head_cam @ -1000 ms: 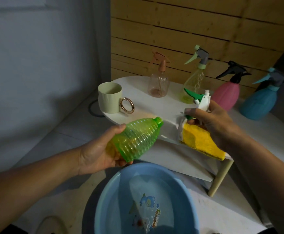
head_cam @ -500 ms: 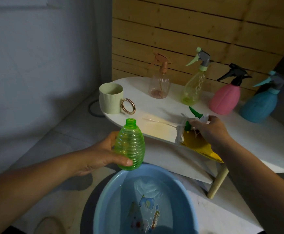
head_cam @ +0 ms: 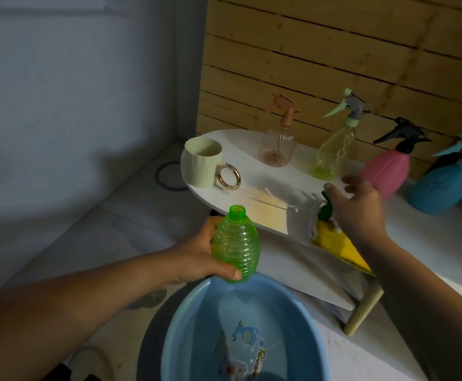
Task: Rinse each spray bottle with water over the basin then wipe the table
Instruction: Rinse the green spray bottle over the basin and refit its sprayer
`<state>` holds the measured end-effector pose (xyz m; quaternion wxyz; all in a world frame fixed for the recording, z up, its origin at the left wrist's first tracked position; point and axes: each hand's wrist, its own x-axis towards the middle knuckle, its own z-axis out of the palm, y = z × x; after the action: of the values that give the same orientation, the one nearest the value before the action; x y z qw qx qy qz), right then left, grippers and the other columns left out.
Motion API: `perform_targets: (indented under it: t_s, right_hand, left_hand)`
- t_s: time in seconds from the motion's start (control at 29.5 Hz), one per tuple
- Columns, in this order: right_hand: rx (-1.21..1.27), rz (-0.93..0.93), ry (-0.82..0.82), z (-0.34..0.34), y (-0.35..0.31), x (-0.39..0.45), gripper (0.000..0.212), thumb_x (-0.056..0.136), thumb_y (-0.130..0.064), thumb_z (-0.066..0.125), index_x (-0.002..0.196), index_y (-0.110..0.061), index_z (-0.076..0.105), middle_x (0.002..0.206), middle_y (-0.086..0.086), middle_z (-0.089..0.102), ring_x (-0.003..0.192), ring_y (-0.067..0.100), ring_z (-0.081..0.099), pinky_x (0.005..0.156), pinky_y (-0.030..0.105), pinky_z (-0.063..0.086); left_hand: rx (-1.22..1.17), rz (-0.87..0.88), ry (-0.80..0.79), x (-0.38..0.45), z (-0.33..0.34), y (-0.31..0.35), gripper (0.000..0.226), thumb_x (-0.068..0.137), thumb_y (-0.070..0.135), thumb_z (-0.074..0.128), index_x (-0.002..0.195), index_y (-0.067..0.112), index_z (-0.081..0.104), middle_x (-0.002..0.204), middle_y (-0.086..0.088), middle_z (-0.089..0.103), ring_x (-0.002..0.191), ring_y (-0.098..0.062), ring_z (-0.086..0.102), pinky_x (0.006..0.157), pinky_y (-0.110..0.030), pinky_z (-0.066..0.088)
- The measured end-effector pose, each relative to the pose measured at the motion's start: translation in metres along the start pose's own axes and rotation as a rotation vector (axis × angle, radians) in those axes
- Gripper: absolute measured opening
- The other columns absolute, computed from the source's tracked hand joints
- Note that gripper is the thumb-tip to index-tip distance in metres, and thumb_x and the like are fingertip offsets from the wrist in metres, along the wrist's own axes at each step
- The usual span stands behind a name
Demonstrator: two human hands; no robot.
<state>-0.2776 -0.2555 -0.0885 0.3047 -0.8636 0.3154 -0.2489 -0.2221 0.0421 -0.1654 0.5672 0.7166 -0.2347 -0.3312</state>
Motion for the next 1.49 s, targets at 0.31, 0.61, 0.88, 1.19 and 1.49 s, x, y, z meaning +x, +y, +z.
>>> perform_targets:
  t_s: [0.31, 0.61, 0.88, 1.19, 1.49]
  right_hand:
    - [0.22, -0.191, -0.503, 0.079, -0.109, 0.004, 0.029, 0.1, -0.037, 0.061, 0.104, -0.01, 0.069, 0.085, 0.01, 0.071, 0.054, 0.009, 0.062, 0.047, 0.023, 0.044]
    - [0.261, -0.056, -0.718, 0.1, -0.126, -0.008, 0.033, 0.105, -0.037, 0.052, 0.094, -0.006, 0.059, 0.071, 0.007, 0.053, 0.058, 0.018, 0.042, 0.047, 0.025, 0.034]
    - [0.201, -0.159, -0.704, 0.013, -0.094, -0.032, 0.034, 0.102, -0.043, 0.054, 0.08, -0.017, 0.062, 0.072, -0.005, 0.058, 0.061, 0.01, 0.045, 0.055, 0.027, 0.039]
    - [0.03, -0.076, -0.841, -0.031, -0.029, -0.059, 0.039, 0.093, -0.053, 0.063, 0.073, -0.019, 0.063, 0.07, 0.001, 0.053, 0.064, 0.014, 0.042, 0.052, 0.027, 0.037]
    - [-0.233, -0.061, -0.945, -0.011, 0.013, -0.083, 0.038, 0.097, -0.051, 0.058, 0.089, -0.015, 0.068, 0.083, 0.006, 0.064, 0.07, 0.018, 0.051, 0.06, 0.032, 0.042]
  left_hand:
    - [0.025, 0.084, 0.001, 0.009, 0.002, 0.008, 0.089, 0.064, 0.004, 0.094, 0.137, 0.02, 0.046, 0.126, 0.0, 0.065, 0.117, -0.012, 0.065, 0.088, -0.025, 0.057]
    - [0.145, 0.085, 0.02, 0.001, -0.016, -0.005, 0.083, 0.063, -0.002, 0.095, 0.13, 0.021, 0.051, 0.123, 0.003, 0.067, 0.114, -0.006, 0.066, 0.091, -0.025, 0.057]
    - [0.237, 0.029, 0.079, -0.011, -0.012, -0.025, 0.092, 0.06, 0.008, 0.099, 0.127, 0.037, 0.044, 0.122, 0.012, 0.063, 0.114, 0.0, 0.062, 0.095, -0.019, 0.052]
    - [0.336, 0.017, 0.072, -0.024, 0.003, -0.058, 0.092, 0.051, 0.018, 0.101, 0.121, 0.038, 0.046, 0.123, 0.013, 0.062, 0.116, -0.006, 0.062, 0.101, -0.037, 0.054]
    - [0.418, 0.008, 0.049, -0.026, 0.009, -0.068, 0.091, 0.056, 0.001, 0.097, 0.116, 0.042, 0.043, 0.118, 0.017, 0.058, 0.104, 0.013, 0.058, 0.083, -0.008, 0.047]
